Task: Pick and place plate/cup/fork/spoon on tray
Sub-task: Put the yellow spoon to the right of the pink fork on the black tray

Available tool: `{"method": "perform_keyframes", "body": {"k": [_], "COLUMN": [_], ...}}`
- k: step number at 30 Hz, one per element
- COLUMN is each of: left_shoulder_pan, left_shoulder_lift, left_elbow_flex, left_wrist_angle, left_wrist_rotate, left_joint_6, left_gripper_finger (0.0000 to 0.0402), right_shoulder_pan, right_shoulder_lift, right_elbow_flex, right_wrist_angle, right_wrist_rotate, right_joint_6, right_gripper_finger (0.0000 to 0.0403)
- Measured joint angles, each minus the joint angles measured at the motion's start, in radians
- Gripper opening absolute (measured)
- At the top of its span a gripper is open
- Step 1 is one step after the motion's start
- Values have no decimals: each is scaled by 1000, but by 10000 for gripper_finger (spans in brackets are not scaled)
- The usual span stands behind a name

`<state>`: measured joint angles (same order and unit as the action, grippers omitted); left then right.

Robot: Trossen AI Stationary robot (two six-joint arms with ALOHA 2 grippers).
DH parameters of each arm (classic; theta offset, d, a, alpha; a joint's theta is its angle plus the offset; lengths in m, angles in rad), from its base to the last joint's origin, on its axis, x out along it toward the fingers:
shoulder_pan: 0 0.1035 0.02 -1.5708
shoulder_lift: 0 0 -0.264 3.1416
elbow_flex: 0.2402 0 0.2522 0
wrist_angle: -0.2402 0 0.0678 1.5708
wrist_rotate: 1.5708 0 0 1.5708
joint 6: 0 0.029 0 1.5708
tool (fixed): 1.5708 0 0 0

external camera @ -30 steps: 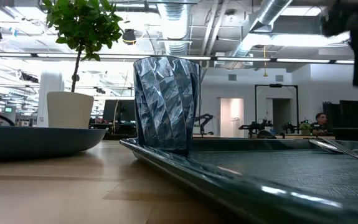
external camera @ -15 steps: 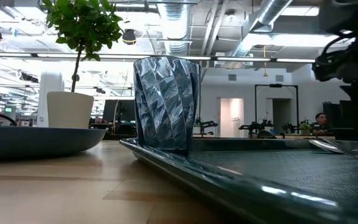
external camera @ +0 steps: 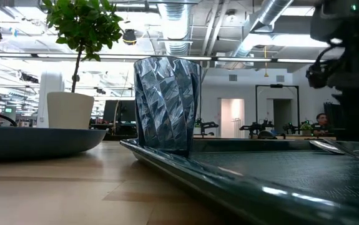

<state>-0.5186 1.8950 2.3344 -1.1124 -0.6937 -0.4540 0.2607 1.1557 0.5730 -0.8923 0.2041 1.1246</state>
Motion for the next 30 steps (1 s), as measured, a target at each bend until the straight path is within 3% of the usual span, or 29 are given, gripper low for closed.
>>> {"method": "perform_keyframes", "body": {"k": [18, 30], "left_shoulder_pan": [0, 0], "left_shoulder_lift": [0, 1], "left_elbow_flex": [0, 0], "left_wrist_angle": [-24, -28], "left_wrist_rotate": [0, 1], "left_joint_6": [-22, -22], "left_gripper_finger": [220, 220], "right_shoulder_pan": [24, 47], "right_shoulder_lift": [156, 140], "right_elbow_flex": [-33, -36], "right_wrist_angle": [114, 121], "right_wrist_rotate": [-34, -59], "right_joint_6": [-5, 46], "right_gripper_finger": [204, 101]}}
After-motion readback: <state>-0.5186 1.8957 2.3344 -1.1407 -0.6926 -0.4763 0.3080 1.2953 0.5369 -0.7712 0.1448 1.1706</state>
